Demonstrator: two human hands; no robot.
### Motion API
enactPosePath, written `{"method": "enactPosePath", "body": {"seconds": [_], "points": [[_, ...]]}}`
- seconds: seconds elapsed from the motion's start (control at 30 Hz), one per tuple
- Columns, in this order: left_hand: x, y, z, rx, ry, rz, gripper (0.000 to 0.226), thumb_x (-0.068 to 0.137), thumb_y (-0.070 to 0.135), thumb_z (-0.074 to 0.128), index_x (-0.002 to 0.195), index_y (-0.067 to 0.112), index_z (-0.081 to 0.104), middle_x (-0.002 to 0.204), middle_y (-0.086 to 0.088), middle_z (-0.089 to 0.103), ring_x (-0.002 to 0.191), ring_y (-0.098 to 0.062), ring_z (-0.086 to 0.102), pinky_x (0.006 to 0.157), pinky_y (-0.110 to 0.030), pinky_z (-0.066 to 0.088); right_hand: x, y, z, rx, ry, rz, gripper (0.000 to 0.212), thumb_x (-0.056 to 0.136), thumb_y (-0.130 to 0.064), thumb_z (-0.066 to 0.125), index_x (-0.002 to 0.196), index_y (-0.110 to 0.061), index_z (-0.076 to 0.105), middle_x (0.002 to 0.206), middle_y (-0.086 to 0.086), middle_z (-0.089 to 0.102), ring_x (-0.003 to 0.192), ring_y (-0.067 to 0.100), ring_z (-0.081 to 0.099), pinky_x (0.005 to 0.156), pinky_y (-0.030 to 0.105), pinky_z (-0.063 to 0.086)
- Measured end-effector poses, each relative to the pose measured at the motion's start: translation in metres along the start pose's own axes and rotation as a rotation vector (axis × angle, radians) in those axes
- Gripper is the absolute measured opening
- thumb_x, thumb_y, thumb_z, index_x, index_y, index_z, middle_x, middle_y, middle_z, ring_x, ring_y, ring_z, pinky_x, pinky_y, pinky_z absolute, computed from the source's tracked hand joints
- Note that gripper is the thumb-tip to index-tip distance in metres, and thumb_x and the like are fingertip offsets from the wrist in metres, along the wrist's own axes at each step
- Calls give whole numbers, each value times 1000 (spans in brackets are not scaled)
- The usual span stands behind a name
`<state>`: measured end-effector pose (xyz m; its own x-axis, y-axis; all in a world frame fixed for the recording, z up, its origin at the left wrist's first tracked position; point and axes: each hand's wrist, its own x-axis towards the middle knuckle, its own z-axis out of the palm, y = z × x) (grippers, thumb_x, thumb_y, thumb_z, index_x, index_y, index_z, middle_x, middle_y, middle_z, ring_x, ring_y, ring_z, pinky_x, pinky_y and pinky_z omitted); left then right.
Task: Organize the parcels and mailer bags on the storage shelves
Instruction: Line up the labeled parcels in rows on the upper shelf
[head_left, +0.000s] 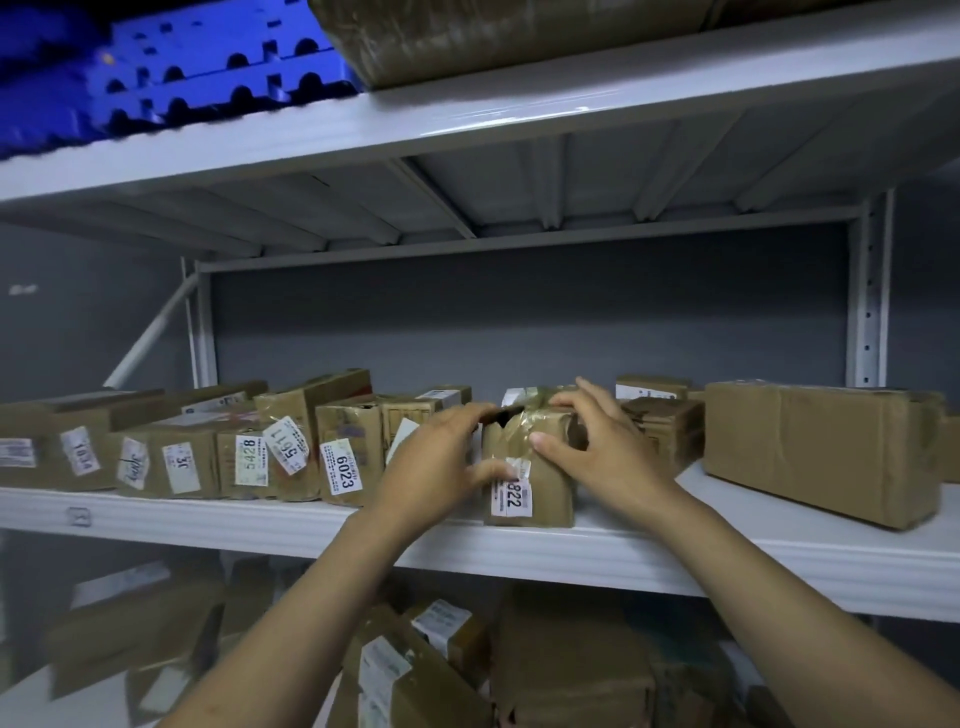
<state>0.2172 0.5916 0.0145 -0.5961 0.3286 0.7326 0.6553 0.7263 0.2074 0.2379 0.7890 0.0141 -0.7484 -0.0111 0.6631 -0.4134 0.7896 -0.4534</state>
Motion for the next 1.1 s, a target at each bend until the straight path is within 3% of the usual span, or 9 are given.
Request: {"method": "enactPosePath", "body": {"seconds": [0.07, 0.17, 0.3, 0.4, 0.57, 0.77, 0.87, 1.1], "points": [[0, -10, -8, 171, 90, 76, 63, 77, 48, 71, 135, 29, 52, 131, 7, 58, 123, -13, 46, 97, -27, 36, 0, -2, 3, -32, -3, -32, 45, 87, -52, 59, 127, -34, 47, 141, -10, 41, 125, 14, 42, 98, 33, 39], [4, -29, -18, 233, 171, 121, 73, 75, 52, 70, 139, 26, 48, 133, 3, 56, 126, -18, 43, 104, -34, 28, 3, -5, 3, 50, -42, -10, 47, 85, -50, 62, 127, -34, 46, 137, -10, 43, 115, 11, 46, 94, 33, 44], [10, -56, -30, 335, 2, 18, 89, 72, 63, 67, 148, 31, 32, 148, 2, 40, 137, -21, 31, 115, -43, 17, 8, -9, 4, 62, -176, 24, 70, 78, -47, 72, 137, -34, 37, 145, -10, 32, 116, 9, 42, 92, 28, 44], [11, -68, -35, 378, -126, -22, 92, 72, 59, 71, 148, 36, 26, 148, 4, 40, 136, -22, 33, 115, -43, 21, 10, -16, 13, 56, -205, 11, 79, 76, -43, 77, 140, -31, 32, 146, -11, 27, 114, 8, 41, 89, 22, 43], [15, -70, -39, 372, -149, -10, 87, 74, 49, 74, 147, 34, 29, 146, 6, 41, 133, -21, 37, 111, -39, 25, 18, -24, 27, -6, -200, -14, 79, 76, -46, 76, 140, -30, 32, 146, -12, 27, 114, 8, 42, 93, 25, 45], [16, -68, -41, 375, -185, -15, 91, 73, 63, 68, 148, 32, 27, 147, 4, 39, 134, -22, 36, 113, -41, 25, 23, -26, 28, -63, -220, -19, 79, 76, -48, 74, 140, -30, 31, 146, -10, 29, 117, 9, 44, 99, 30, 46], [13, -62, -36, 434, -161, -25, 90, 74, 73, 58, 148, 31, 26, 148, 1, 38, 136, -23, 34, 117, -45, 17, 20, -30, 28, -85, -209, -13, 81, 75, -50, 74, 141, -30, 31, 146, -9, 31, 119, 13, 47, 97, 34, 49], [13, -55, -31, 454, -139, -44, 93, 73, 76, 56, 147, 29, 26, 149, 0, 37, 138, -23, 32, 118, -48, 13, 20, -34, 23, -120, -235, 0, 87, 76, -50, 74, 145, -28, 25, 148, -5, 36, 127, 16, 45, 103, 35, 43]]}}
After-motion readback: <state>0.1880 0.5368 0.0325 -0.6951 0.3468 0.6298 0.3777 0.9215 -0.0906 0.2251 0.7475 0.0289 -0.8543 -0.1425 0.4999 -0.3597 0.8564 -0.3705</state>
